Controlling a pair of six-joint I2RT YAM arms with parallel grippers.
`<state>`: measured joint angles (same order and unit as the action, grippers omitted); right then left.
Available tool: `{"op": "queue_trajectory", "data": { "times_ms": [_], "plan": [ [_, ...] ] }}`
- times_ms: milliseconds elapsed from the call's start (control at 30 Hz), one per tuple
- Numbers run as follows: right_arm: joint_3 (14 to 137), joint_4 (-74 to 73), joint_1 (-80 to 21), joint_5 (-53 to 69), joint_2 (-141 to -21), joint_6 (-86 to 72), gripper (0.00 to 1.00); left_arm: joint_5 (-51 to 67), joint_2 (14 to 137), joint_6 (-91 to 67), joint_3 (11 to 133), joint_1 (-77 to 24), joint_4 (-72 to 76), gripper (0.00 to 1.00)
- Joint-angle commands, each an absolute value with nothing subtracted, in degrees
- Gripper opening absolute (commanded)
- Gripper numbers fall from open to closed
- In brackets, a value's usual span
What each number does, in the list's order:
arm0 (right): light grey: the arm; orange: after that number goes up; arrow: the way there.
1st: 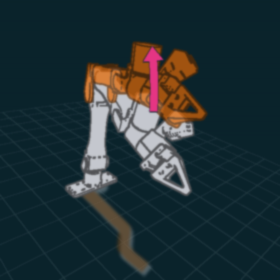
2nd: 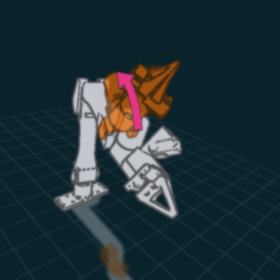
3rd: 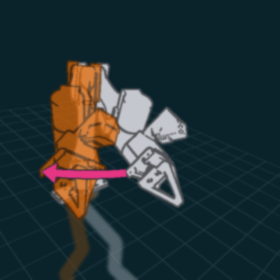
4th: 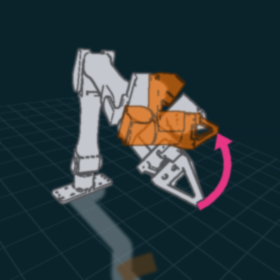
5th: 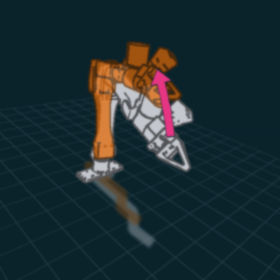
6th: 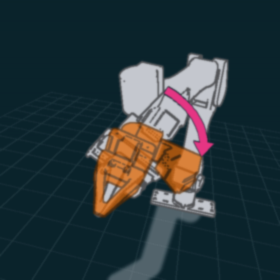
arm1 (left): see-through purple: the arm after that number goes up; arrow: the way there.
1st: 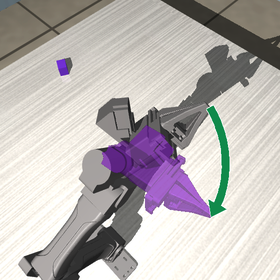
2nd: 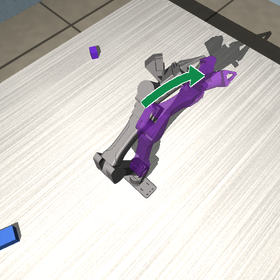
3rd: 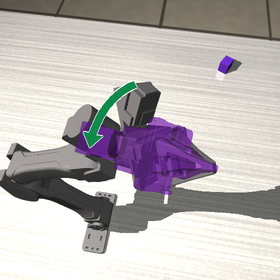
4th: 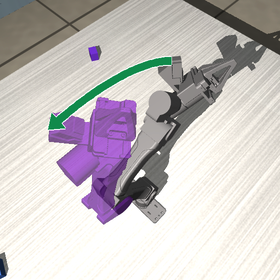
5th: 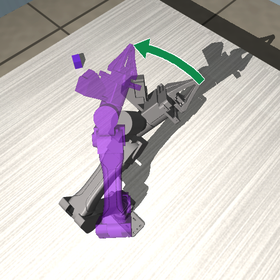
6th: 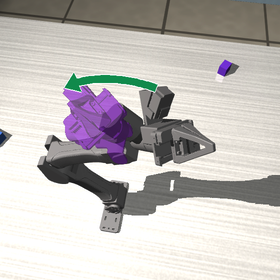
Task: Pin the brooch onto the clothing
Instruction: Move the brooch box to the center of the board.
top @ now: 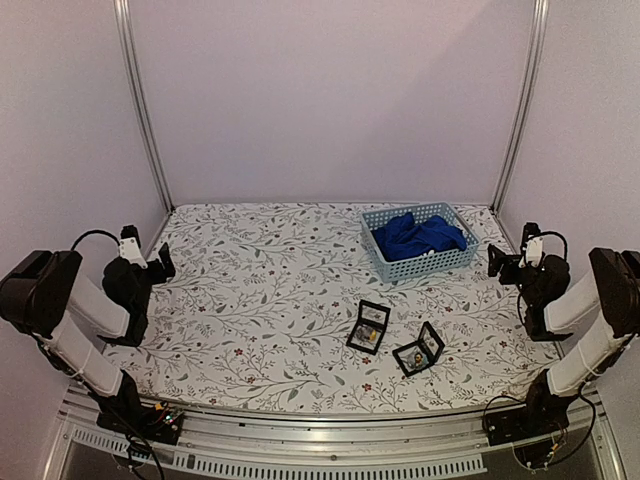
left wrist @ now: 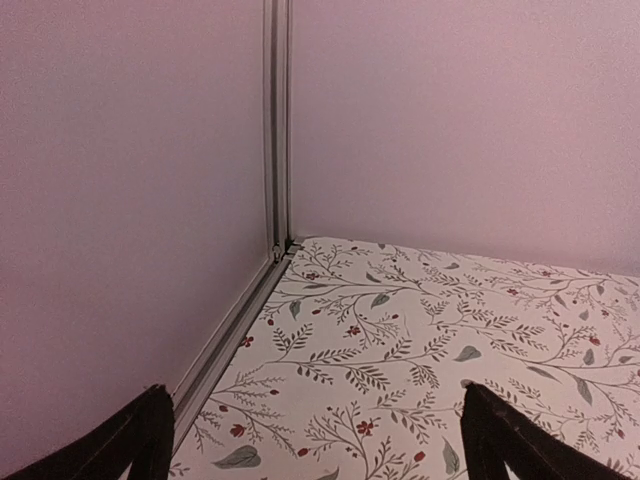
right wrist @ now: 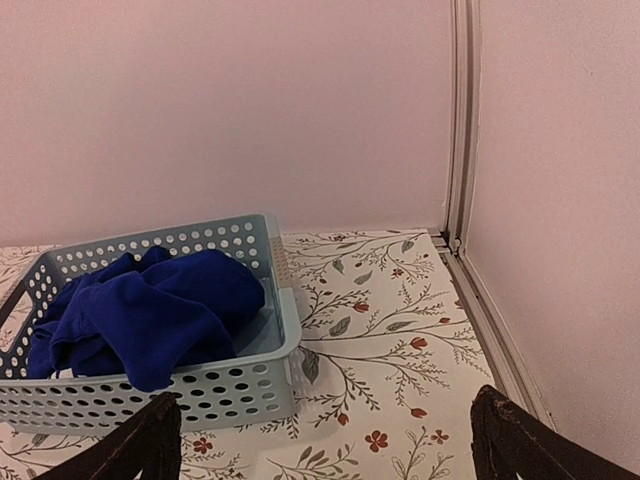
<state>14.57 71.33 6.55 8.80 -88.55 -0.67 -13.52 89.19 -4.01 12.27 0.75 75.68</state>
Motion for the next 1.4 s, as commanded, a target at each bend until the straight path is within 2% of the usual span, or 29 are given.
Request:
{"op": "queue_trajectory", "data": {
  "times_ms": [0,100,267,400,467,533,633,733,833,900,933,1067,1200,1367],
  "plan": [
    [17.8,61.0,6.5,5.3,-82.9,-1.8,0.99,-13.5,89.7,-3.2,13.1,0.5,76.6,1.00],
    [20.5,52.1,6.5,7.2,-75.2,-3.6,0.99,-13.6,89.8,-3.1,13.2,0.5,76.5,1.00],
    [26.0,41.2,6.5,22.4,-67.1,-7.0,0.99,-12.7,88.9,-2.3,13.4,0.5,76.7,1.00],
    [32.8,30.0,6.5,33.1,-65.2,-9.7,0.99,-9.1,79.2,-3.8,28.7,0.2,45.3,1.00],
    [35.7,25.6,6.4,36.6,-65.7,-11.4,0.99,5.5,76.0,-3.3,34.6,-0.6,39.9,1.00],
    [38.6,20.7,6.1,39.6,-66.9,-12.4,0.96,12.7,74.6,-0.4,40.5,-5.6,34.3,1.00],
    [44.5,10.4,1.9,37.2,-68.7,-9.8,0.93,17.0,76.1,13.0,50.2,-16.5,21.3,1.00],
    [50.7,-1.4,-6.0,28.4,-70.8,-2.0,0.92,20.3,80.1,25.5,58.0,-27.1,7.9,0.97],
    [58.0,-11.9,-13.1,17.9,-76.7,6.2,0.92,22.0,85.7,35.2,63.1,-36.9,-3.0,0.89],
    [62.5,-16.8,-15.6,15.3,-82.1,8.9,0.92,22.5,89.9,40.9,65.7,-42.5,-7.6,0.81],
    [64.5,-18.6,-16.2,15.4,-84.9,9.5,0.92,23.3,91.5,43.4,66.4,-44.6,-8.7,0.81],
    [70.7,-22.2,-18.5,16.3,-92.6,9.6,0.91,28.9,97.6,49.3,68.5,-48.2,-8.7,0.86],
    [70.0,-19.9,-19.9,18.5,-95.3,8.6,0.92,31.5,109.8,50.4,81.9,-49.1,-20.9,0.93],
    [65.0,-15.7,-20.2,21.0,-93.9,6.5,0.92,33.9,117.5,49.5,87.3,-49.6,-22.5,0.91]
  ]
}}
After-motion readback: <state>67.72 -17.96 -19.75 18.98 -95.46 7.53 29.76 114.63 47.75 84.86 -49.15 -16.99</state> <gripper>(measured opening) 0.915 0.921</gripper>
